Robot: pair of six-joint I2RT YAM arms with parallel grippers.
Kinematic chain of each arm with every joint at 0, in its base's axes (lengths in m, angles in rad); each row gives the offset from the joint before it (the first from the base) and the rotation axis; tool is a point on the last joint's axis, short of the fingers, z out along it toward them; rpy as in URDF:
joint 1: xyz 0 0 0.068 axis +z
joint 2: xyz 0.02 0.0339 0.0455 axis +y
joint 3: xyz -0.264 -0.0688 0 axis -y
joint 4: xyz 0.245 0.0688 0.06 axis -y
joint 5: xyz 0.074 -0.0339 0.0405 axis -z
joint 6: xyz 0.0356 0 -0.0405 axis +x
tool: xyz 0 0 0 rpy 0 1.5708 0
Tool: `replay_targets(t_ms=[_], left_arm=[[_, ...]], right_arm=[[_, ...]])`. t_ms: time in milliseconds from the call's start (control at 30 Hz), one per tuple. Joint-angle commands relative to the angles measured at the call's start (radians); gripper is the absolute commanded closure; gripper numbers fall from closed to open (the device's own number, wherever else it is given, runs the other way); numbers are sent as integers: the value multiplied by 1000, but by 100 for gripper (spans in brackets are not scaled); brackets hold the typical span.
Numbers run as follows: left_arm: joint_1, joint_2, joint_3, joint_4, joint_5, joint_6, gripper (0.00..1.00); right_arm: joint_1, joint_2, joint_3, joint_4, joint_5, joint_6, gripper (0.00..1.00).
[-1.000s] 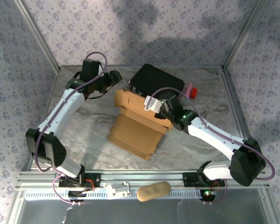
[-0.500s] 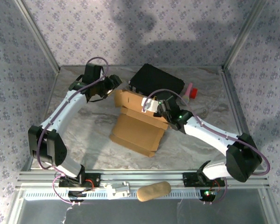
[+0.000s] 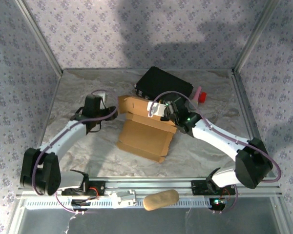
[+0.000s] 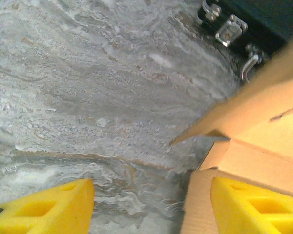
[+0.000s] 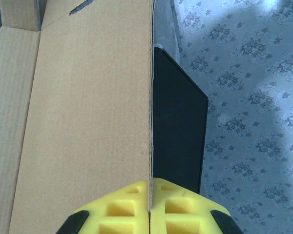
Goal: Fold the paper box
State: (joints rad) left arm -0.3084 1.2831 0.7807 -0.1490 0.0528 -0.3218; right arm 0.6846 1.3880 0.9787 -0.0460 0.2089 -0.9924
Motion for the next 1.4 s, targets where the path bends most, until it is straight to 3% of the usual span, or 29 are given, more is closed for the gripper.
replay_targets(t_ms=[0, 133, 267, 633, 800, 1067, 1233, 1300, 1367], left_arm=[[-1, -2, 8, 267, 50, 190, 35], [-1, 50, 2, 357, 142, 238, 31], [-12, 88, -29, 453, 139, 282, 28], [-49, 199, -31, 499, 183, 338, 33], [-50, 237, -7, 495, 188, 323, 46], [-62, 214, -68, 589, 192, 290, 85], [-88, 206, -80, 596, 166, 255, 100], [-96, 194, -96, 617, 128, 212, 100], [-105, 174, -132, 678, 88, 165, 100]], right_arm=[[-11, 20, 51, -53, -39, -22, 100], [-16, 35, 68, -65, -55, -23, 100], [-20, 43, 71, -73, -67, -23, 100], [-48, 51, 88, -97, -118, -20, 100], [-61, 59, 99, -101, -139, -20, 100], [-73, 74, 104, -93, -158, -15, 100], [-76, 82, 123, -90, -157, 22, 100], [-74, 81, 132, -83, -142, 59, 94], [-69, 72, 149, -94, -118, 121, 82]])
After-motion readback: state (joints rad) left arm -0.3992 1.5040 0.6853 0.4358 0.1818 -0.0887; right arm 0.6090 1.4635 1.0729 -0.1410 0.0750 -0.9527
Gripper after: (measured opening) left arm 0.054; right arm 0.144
